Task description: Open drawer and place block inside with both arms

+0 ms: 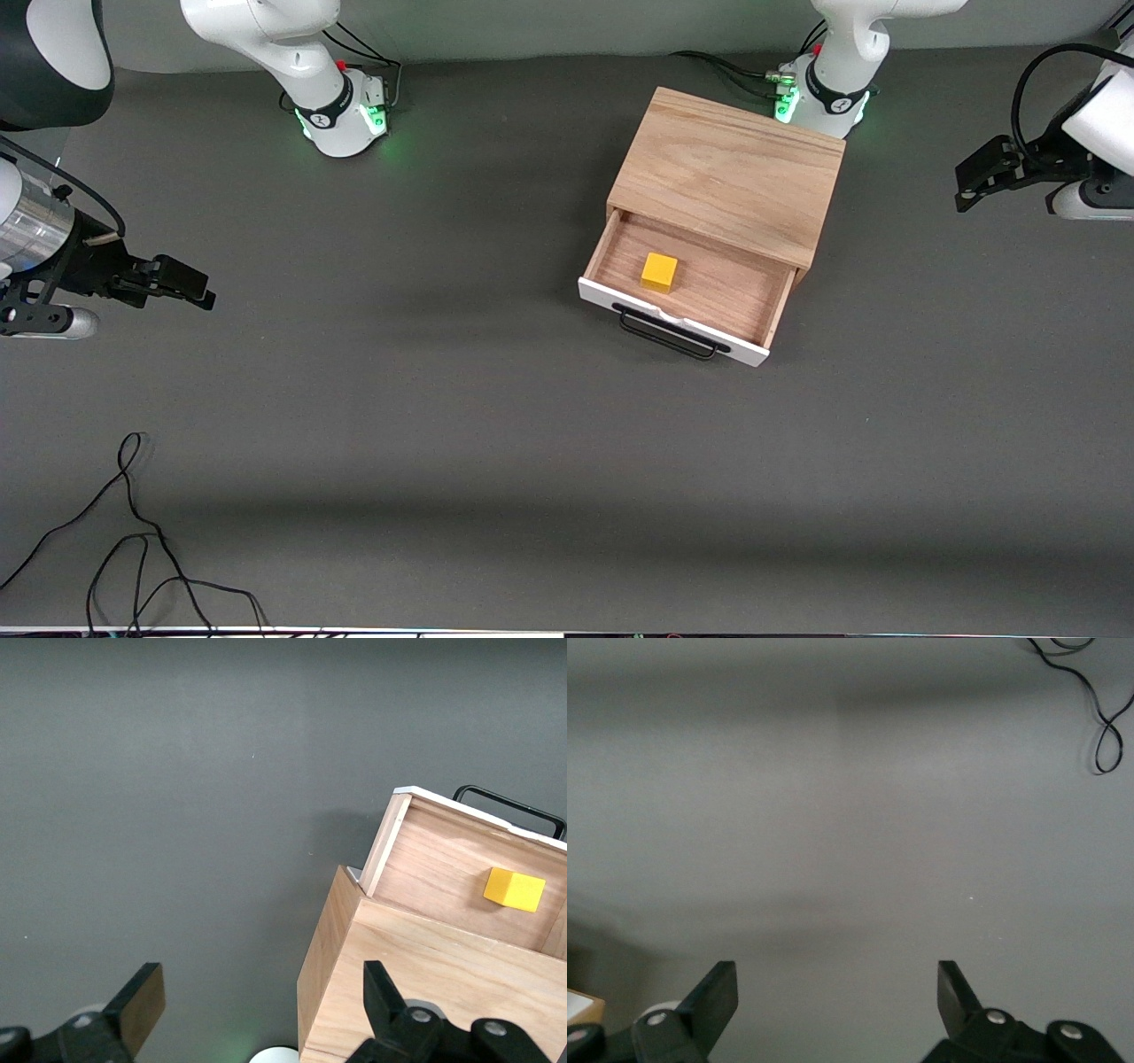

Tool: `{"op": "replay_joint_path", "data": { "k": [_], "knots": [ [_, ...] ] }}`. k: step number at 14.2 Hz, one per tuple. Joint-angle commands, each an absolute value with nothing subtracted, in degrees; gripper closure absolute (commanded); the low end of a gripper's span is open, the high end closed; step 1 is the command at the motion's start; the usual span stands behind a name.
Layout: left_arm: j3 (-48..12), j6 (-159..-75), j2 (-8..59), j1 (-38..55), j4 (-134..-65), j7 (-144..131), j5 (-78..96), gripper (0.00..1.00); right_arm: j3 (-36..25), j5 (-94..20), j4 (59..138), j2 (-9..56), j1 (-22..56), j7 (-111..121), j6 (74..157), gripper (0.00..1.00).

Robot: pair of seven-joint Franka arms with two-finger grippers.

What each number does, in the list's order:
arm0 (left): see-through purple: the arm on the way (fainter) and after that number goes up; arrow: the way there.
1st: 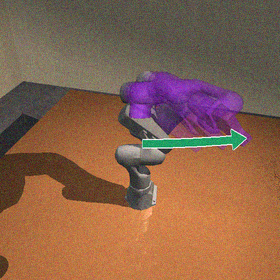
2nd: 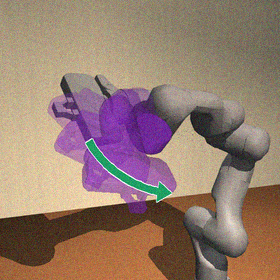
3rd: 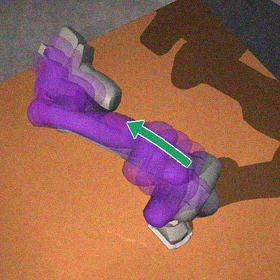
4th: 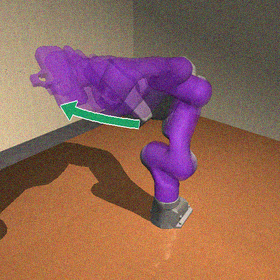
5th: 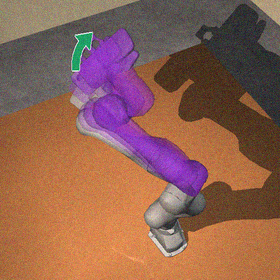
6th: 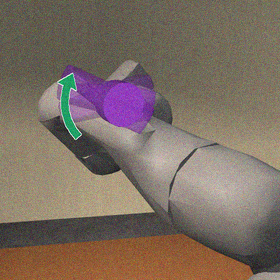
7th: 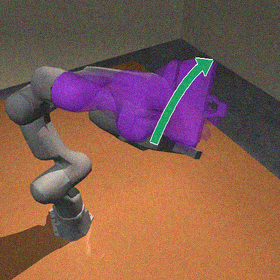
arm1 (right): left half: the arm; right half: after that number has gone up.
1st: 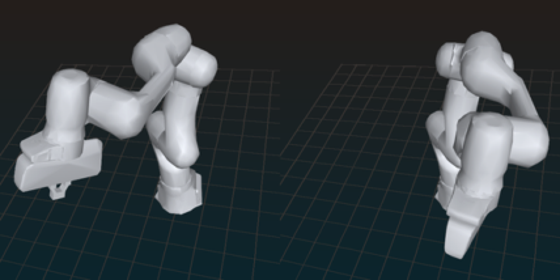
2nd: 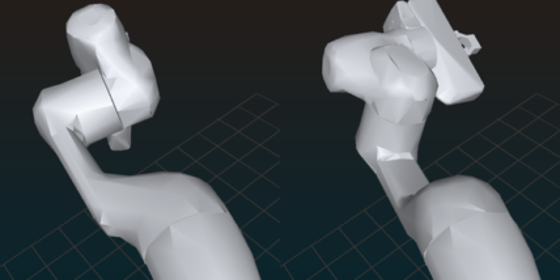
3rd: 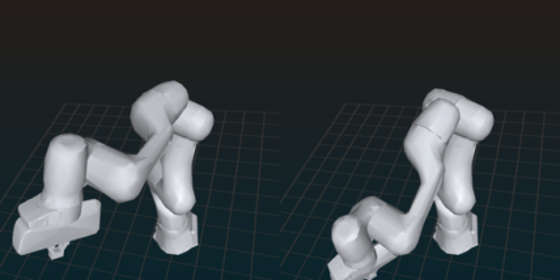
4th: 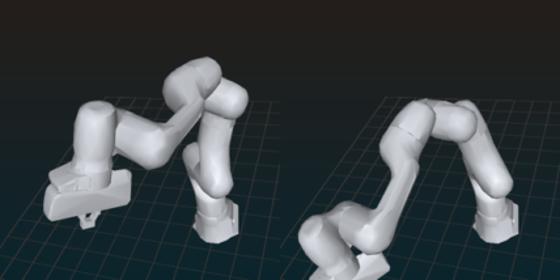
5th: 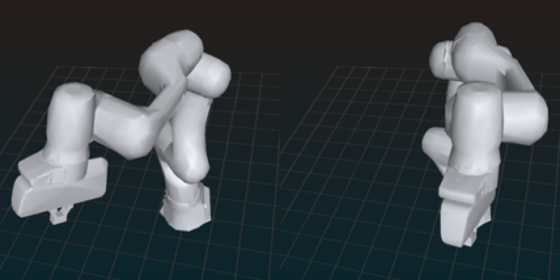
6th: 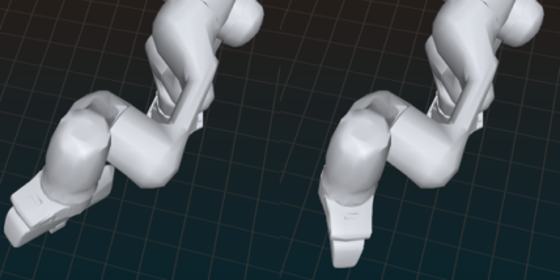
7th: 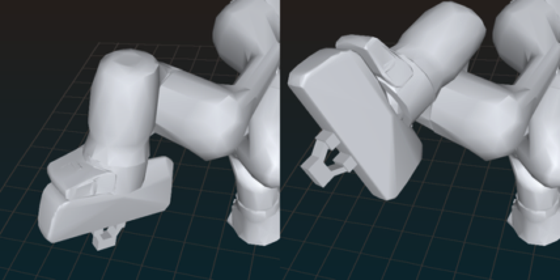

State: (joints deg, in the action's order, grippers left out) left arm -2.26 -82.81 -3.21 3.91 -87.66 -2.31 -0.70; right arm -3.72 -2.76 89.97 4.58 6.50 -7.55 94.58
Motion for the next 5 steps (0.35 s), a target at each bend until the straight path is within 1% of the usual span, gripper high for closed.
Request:
{"op": "replay_joint_path", "data": {
  "k": [1, 5],
  "knots": [
    [-2.3, -84.1, -4.5, 3.6, -89.0, -0.4, -0.5, 0.0, -3.4, -0.4, 91.1, 3.3, 6.1, -5.1, 94.2, 0.0],
    [-2.2, -84.6, -3.6, 3.6, -88.4, -0.4, -0.5, 0.0, -3.5, -0.4, 90.7, 3.4, 6.0, -4.0, 94.2, 0.0]
  ]
}}
